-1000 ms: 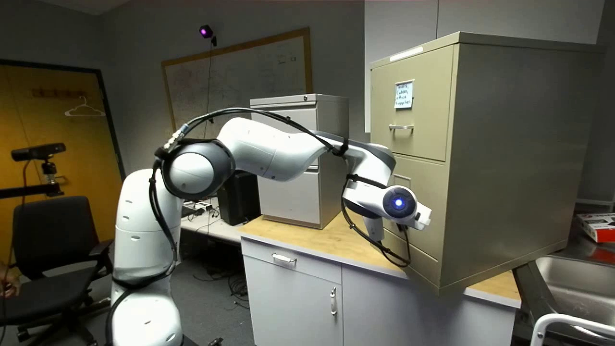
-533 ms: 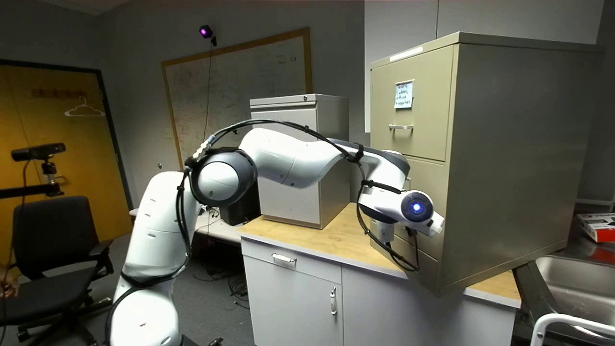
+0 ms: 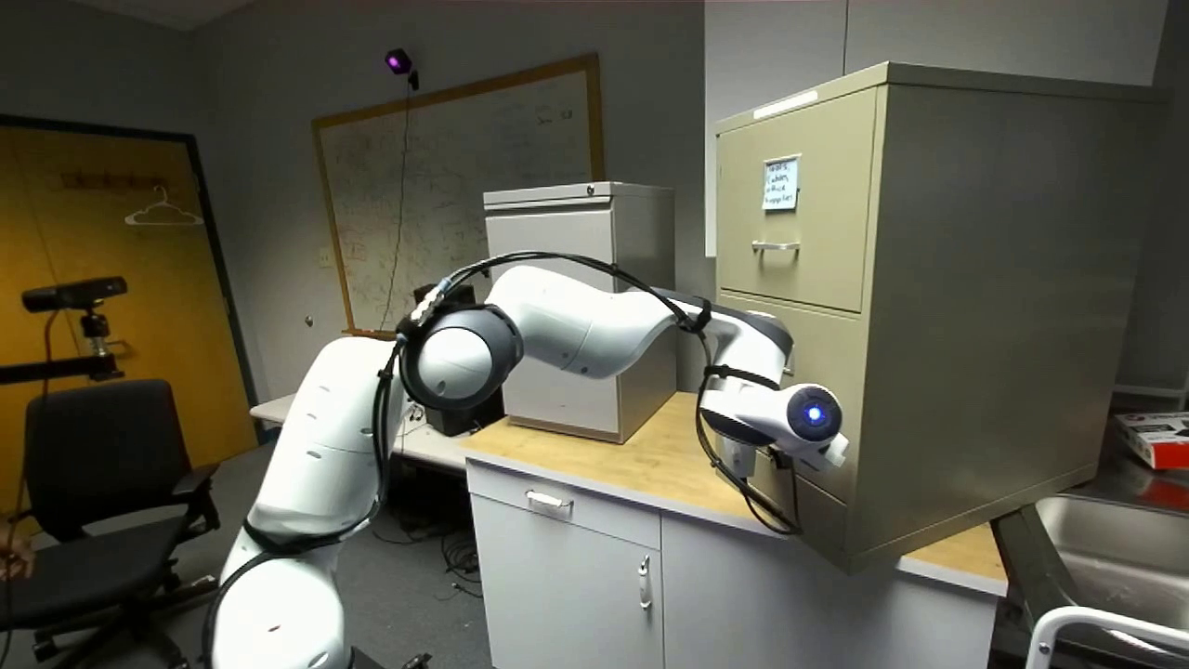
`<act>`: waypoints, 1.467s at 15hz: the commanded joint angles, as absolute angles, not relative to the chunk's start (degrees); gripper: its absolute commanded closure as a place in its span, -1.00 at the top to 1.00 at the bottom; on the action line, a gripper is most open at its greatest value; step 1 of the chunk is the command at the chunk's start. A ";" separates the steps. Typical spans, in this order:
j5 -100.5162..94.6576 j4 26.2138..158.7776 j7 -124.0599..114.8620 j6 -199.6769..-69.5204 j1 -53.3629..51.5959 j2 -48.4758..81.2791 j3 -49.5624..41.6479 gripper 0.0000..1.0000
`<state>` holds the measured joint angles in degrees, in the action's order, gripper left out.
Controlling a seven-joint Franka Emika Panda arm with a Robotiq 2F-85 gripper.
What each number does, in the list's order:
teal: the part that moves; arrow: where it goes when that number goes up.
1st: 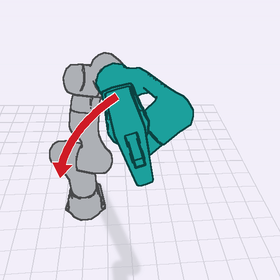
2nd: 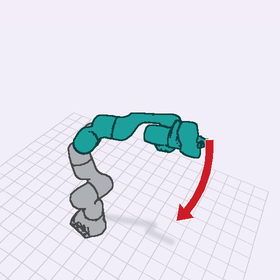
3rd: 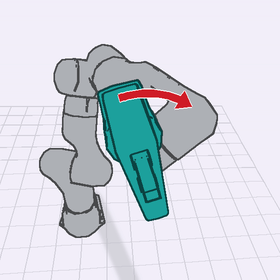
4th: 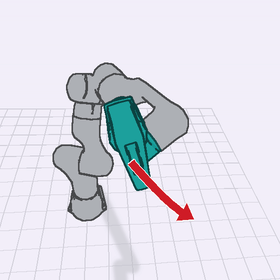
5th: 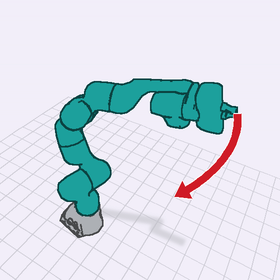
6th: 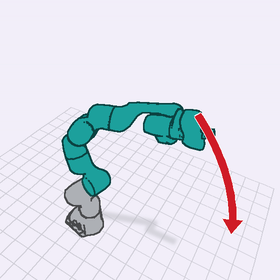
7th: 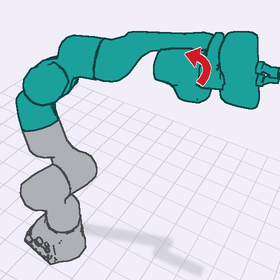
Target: Open the bottom part of the brawer
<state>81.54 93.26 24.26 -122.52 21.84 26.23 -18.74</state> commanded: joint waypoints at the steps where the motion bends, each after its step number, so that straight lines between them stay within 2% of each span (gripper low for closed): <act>1: 79.09 91.55 20.63 -123.29 23.10 27.31 -18.07 -0.13; 6: 71.34 93.31 15.96 -124.53 21.22 22.78 -18.66 -0.87; 7: 68.97 93.63 14.52 -124.95 20.86 21.93 -18.73 -0.98; 13: 54.46 102.31 13.82 -129.85 17.63 14.59 -17.06 -0.95; 22: 46.31 113.43 14.65 -137.50 16.23 7.72 -12.43 -0.95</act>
